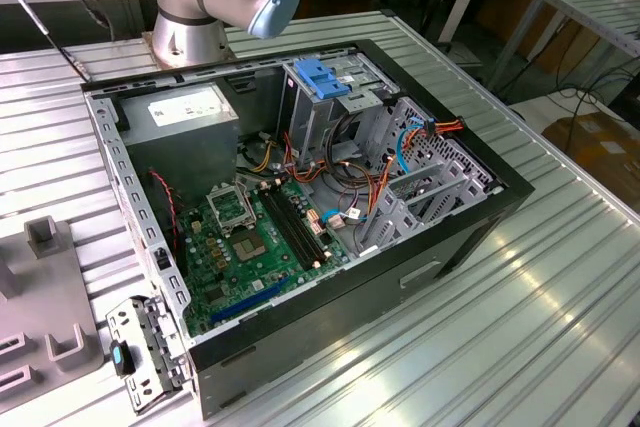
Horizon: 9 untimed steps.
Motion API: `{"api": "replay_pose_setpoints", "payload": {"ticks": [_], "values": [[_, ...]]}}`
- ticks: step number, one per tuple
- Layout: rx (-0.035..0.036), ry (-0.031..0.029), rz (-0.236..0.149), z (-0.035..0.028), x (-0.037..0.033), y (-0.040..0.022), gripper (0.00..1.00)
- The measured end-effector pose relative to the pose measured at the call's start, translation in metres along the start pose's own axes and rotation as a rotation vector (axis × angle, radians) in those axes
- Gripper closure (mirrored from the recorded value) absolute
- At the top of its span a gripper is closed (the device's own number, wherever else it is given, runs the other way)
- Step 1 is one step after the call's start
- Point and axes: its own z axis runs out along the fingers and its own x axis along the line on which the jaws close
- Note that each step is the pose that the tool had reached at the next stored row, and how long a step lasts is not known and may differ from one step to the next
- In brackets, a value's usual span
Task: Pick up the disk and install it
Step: 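Reach for the disk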
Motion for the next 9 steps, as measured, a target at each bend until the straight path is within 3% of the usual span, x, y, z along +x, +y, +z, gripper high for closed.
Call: {"api": "replay_pose_setpoints", "payload": {"ticks": [1, 2, 9], "values": [[0.0000, 0.0000, 0.000, 0.0002, 0.0035, 0.0015, 0.89], [-0.0001, -0.0001, 0.000, 0.0006, 0.0174, 0.0053, 0.89], [-0.0001, 0.0000, 0.000, 0.0013, 0.0407, 0.0064, 0.89]]}}
